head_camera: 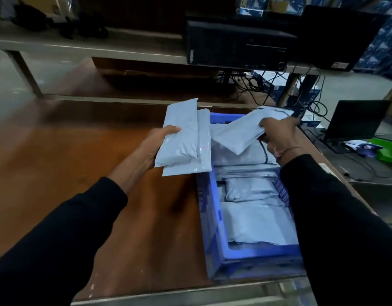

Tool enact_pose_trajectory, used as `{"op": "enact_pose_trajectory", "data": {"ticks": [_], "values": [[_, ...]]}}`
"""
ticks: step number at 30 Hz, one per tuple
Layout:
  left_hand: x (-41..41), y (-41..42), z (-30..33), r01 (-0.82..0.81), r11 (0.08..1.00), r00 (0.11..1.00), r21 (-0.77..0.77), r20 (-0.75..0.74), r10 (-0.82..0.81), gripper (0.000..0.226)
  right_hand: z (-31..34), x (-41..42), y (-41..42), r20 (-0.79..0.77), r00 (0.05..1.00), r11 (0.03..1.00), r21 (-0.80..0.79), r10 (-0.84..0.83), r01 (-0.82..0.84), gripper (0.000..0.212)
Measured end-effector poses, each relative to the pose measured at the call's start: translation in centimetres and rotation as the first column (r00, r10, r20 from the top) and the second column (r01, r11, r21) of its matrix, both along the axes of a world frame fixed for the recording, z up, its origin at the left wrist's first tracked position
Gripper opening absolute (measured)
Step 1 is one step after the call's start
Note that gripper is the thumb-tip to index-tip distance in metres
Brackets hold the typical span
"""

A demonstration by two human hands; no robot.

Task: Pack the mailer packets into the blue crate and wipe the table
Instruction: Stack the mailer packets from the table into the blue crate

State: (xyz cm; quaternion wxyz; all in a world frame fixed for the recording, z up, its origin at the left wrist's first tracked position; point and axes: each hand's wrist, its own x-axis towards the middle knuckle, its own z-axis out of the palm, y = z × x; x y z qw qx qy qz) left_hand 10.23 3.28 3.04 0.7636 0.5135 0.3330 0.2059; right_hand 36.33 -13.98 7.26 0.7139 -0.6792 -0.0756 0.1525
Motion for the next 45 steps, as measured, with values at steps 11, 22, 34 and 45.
{"op": "enact_pose_trajectory", "data": {"ticks": [11, 22, 34, 45], "values": [[0.7, -2.1, -0.6, -0.101, 0.993, 0.994, -0.065, 0.039, 0.104, 0.081, -4.2, -1.1, 4.6, -0.029, 0.999, 0.968, -0.249, 0.033, -0.039, 0.076], [0.6, -3.5, 0.4, -0.114, 0.992, 0.993, 0.05, 0.014, 0.114, 0.043, -4.0, -0.1, 1.7, 0.433, 0.802, 0.6, -0.791, 0.411, 0.119, 0.04], [5.5, -6.7, 2.4, 0.002, 0.982, 1.0, 0.19, -0.001, -0.001, 0.024, -0.9, -1.8, -2.3, -0.088, 0.791, 0.773, -0.172, 0.606, -0.611, 0.031], [6.5, -5.2, 1.9, -0.101, 0.975, 0.994, 0.198, -0.016, 0.107, 0.039, -0.4, -2.0, -6.8, -0.069, 0.975, 0.958, -0.183, 0.213, -0.222, 0.017]]}}
